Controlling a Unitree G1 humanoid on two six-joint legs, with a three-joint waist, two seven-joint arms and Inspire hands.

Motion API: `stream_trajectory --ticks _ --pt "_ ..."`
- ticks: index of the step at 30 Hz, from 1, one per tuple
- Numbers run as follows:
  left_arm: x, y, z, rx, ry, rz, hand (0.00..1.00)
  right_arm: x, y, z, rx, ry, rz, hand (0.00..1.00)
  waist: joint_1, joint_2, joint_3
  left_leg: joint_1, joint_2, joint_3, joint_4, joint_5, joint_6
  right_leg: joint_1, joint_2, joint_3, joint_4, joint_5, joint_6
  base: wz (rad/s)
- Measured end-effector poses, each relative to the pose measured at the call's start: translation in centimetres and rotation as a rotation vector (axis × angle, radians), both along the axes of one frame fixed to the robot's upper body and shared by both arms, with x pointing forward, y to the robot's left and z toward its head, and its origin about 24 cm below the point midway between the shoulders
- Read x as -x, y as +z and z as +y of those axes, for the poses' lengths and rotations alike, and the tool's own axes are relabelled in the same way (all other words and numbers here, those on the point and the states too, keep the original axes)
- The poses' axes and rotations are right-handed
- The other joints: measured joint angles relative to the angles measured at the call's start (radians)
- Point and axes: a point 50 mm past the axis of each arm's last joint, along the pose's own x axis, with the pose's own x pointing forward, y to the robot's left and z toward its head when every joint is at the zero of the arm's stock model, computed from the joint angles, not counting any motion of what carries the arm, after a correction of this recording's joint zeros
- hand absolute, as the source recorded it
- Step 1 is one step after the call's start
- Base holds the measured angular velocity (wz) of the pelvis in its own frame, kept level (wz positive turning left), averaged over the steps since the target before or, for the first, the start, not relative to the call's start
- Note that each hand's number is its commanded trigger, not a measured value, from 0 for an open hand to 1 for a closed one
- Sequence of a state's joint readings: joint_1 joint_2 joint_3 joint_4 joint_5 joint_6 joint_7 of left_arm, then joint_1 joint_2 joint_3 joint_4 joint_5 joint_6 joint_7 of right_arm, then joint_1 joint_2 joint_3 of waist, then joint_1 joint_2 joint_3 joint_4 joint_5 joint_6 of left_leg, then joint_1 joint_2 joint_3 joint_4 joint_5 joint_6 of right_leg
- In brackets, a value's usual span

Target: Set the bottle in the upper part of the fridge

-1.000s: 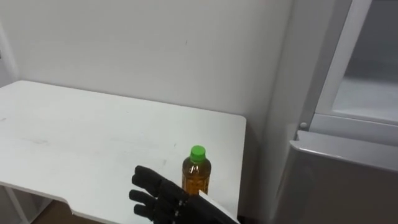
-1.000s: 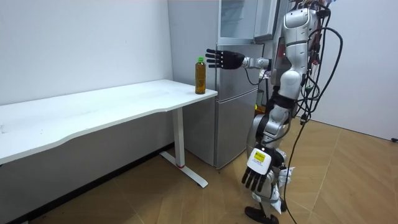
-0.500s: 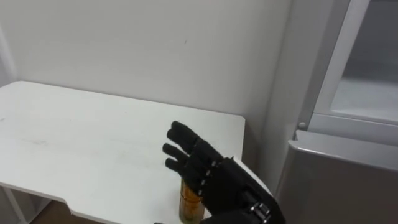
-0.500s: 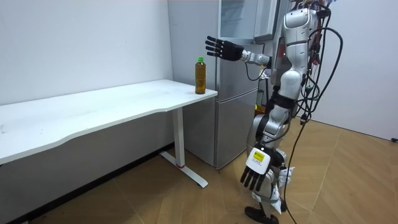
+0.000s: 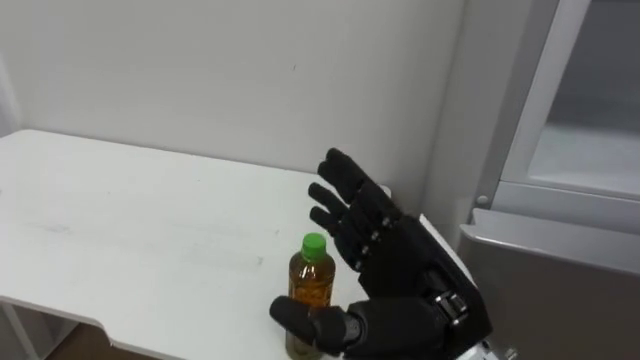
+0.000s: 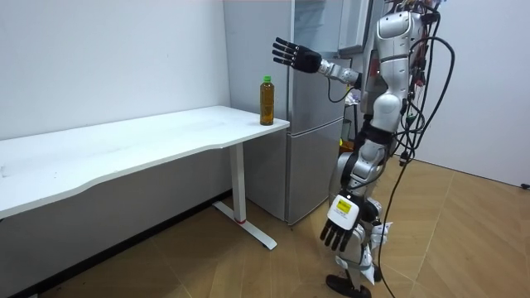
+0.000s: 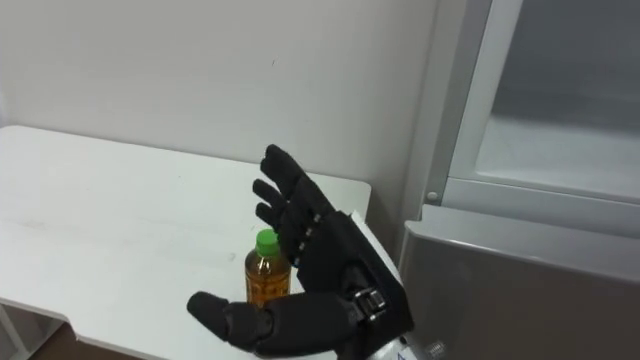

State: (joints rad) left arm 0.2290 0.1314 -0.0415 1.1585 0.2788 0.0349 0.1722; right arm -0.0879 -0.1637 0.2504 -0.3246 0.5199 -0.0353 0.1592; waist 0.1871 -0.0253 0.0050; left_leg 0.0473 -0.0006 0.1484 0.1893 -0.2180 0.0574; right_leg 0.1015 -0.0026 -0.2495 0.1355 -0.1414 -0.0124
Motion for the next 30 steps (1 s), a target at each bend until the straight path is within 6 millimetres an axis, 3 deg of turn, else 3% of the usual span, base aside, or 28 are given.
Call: stream_trajectory --ticks 7,21,30 --pt "0.1 0.0 0.0 -0.001 0.011 -0.001 0.0 -0.1 0.2 -0.4 -0.018 -0.087 -0.001 0.0 -0.009 0.01 0.0005 -0.001 0.0 0.0 -0.002 0.0 0.0 0.001 0.0 0.001 0.0 0.0 0.0 0.0" --pt "0.2 0.0 0.2 -0.015 0.025 0.002 0.0 -0.2 0.2 -0.6 -0.008 -0.175 0.008 0.0 -0.009 0.005 -0.0032 0.0 0.0 0.0 -0.002 0.0 0.0 0.0 0.0 0.0 0.0 0.0 0.0 0.0" --pt "0.2 0.1 0.6 -0.026 0.022 0.006 0.0 -0.8 -2.9 0.4 0.126 -0.158 0.102 0.0 0.01 -0.022 -0.0013 -0.003 0.001 -0.003 -0.001 0.0 0.0 -0.001 0.0 -0.008 0.0 0.0 0.0 0.01"
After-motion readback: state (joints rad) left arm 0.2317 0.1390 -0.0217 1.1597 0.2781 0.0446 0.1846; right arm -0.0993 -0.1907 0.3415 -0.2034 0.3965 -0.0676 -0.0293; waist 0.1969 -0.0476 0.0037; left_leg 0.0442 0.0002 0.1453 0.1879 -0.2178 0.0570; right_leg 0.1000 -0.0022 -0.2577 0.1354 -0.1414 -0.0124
